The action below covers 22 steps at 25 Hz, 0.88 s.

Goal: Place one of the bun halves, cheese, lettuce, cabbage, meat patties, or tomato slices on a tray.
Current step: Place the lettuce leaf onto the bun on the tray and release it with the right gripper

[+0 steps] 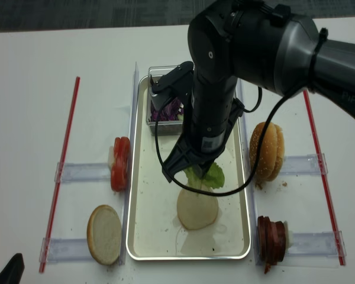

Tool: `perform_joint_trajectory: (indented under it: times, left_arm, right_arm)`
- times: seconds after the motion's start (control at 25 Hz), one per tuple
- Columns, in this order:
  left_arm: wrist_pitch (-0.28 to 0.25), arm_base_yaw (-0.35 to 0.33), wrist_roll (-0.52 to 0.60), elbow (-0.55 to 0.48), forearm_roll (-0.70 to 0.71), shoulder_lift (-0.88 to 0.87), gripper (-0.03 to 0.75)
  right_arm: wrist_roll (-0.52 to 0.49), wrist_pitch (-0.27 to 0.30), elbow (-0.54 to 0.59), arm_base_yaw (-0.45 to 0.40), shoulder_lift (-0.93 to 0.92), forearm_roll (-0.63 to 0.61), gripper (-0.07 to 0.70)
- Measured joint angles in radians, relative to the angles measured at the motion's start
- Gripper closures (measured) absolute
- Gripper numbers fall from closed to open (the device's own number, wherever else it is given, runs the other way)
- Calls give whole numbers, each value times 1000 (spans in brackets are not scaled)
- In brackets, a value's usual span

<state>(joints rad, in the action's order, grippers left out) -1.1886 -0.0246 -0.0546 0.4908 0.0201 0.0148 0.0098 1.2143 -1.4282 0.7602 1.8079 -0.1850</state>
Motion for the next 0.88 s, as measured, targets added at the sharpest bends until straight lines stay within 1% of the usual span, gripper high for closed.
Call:
perform_joint_trajectory:
  times: [0.32, 0.76, 0.88]
  left_arm:
    - [0, 0, 0, 0, 0, 0, 118]
    - [0, 0, 0, 0, 0, 0, 118]
    - [0, 0, 0, 0, 0, 0, 118]
  right_arm:
    - [0, 4, 0, 0, 0, -31, 576]
    - [0, 4, 0, 1, 0, -35, 575]
    - [0, 4, 0, 1, 0, -35, 561]
